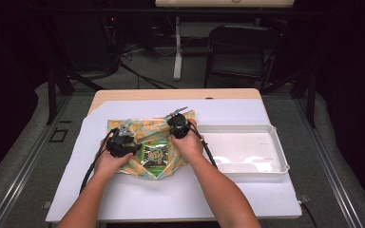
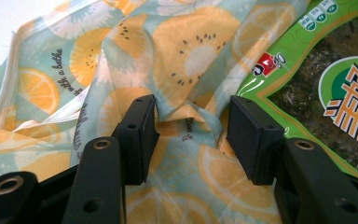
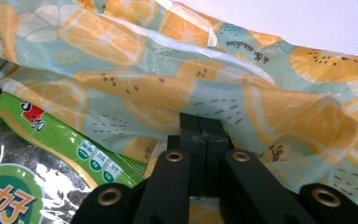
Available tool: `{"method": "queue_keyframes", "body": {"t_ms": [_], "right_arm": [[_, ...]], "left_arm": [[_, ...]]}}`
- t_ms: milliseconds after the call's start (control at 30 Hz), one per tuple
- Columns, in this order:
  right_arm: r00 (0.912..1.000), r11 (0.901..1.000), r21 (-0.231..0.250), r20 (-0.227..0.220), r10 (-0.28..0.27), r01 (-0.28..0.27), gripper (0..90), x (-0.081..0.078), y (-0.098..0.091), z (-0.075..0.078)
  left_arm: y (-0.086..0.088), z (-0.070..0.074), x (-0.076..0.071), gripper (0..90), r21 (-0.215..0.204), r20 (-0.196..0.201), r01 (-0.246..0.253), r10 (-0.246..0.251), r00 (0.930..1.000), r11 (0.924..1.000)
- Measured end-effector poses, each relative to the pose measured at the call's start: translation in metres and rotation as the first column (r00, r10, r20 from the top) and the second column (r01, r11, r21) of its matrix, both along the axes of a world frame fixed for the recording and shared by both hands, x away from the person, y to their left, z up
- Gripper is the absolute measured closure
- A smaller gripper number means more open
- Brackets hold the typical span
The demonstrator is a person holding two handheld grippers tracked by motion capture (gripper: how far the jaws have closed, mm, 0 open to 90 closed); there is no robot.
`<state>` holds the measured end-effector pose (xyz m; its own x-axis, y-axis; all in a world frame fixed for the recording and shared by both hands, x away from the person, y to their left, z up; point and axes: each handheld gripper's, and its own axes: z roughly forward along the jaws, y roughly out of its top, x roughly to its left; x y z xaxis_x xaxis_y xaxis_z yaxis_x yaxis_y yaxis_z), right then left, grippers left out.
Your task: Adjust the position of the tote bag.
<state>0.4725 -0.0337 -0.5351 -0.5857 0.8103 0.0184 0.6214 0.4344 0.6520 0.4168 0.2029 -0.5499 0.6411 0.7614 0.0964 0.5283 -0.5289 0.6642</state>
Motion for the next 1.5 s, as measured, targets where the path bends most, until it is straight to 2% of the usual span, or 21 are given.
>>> {"method": "queue_keyframes", "body": {"t_ms": [133, 400, 633, 667, 767, 833, 900, 967, 1067, 1133, 1200, 1333, 1400, 1500], "right_arm": [[1.0, 1.0, 0.0, 0.001, -0.001, 0.001, 90.0, 0.0, 0.0, 0.0], [1.0, 1.0, -0.002, 0.002, -0.004, 0.004, 90.0, 0.0, 0.0, 0.0], [1.0, 1.0, -0.001, -0.001, 0.0, 0.0, 90.0, -0.001, 0.0, 0.001], [1.0, 0.9999, -0.014, -0.004, 0.008, -0.008, 90.0, -0.001, 0.0, 0.002], [1.0, 1.0, -0.009, 0.002, 0.005, -0.005, 90.0, -0.002, 0.0, 0.002], [1.0, 0.9997, -0.023, 0.002, 0.007, -0.007, 90.0, -0.001, 0.0, 0.002], [1.0, 0.9996, -0.028, 0.007, 0.001, 0.0, 90.0, 0.0, 0.0, 0.001], [0.9999, 0.9998, -0.02, 0.006, -0.009, 0.009, 90.0, 0.001, 0.001, -0.001], [1.0, 0.9988, -0.047, 0.0, -0.009, 0.009, 90.0, 0.001, 0.002, -0.002], [0.9998, 0.9988, -0.046, 0.012, -0.014, 0.015, 90.0, 0.001, 0.004, -0.003], [0.9999, 0.9982, -0.059, 0.007, -0.015, 0.015, 90.0, 0.001, 0.005, -0.004], [0.9998, 0.9961, -0.087, -0.011, -0.016, 0.015, 90.0, 0.002, 0.007, -0.005], [0.9997, 0.996, -0.088, -0.016, -0.018, 0.017, 90.0, 0.002, 0.007, -0.005], [0.9996, 0.9958, -0.089, -0.016, -0.021, 0.02, 90.0, 0.002, 0.007, -0.005]], "left_arm": [[-0.002, -0.001, -0.001, 58.1, 0.027, -0.003, 0.006, -0.006, 1.0, 0.9996], [-0.006, -0.003, -0.001, 73.5, 0.037, -0.007, 0.014, -0.014, 0.9999, 0.9992], [-0.007, -0.001, -0.002, 87.3, 0.026, 0.002, 0.016, -0.016, 0.9999, 0.9995], [-0.006, 0.0, -0.002, 88.2, 0.025, 0.005, 0.015, -0.015, 0.9999, 0.9996], [-0.003, 0.003, -0.001, 89.1, -0.024, 0.008, -0.002, 0.002, 1.0, 0.9997], [-0.001, 0.003, 0.001, 89.4, -0.068, 0.008, -0.033, 0.034, 0.9994, 0.9971], [0.002, 0.002, 0.004, 89.6, -0.104, -0.014, -0.054, 0.053, 0.9985, 0.9931], [0.001, 0.0, 0.005, 89.7, -0.099, -0.024, -0.069, 0.067, 0.9975, 0.9928], [0.002, -0.003, 0.008, 89.8, -0.083, -0.049, -0.076, 0.073, 0.9962, 0.9936], [0.002, -0.005, 0.008, 89.9, -0.082, -0.054, -0.08, 0.075, 0.9957, 0.9935], [0.002, -0.005, 0.009, 89.8, -0.068, -0.061, -0.074, 0.07, 0.9957, 0.995], [0.002, -0.005, 0.009, 89.8, -0.065, -0.067, -0.088, 0.084, 0.9942, 0.994], [0.003, -0.005, 0.009, 89.8, -0.065, -0.078, -0.089, 0.084, 0.9934, 0.9939], [0.003, -0.005, 0.009, 89.8, -0.067, -0.075, -0.099, 0.094, 0.9928, 0.9928]]}}
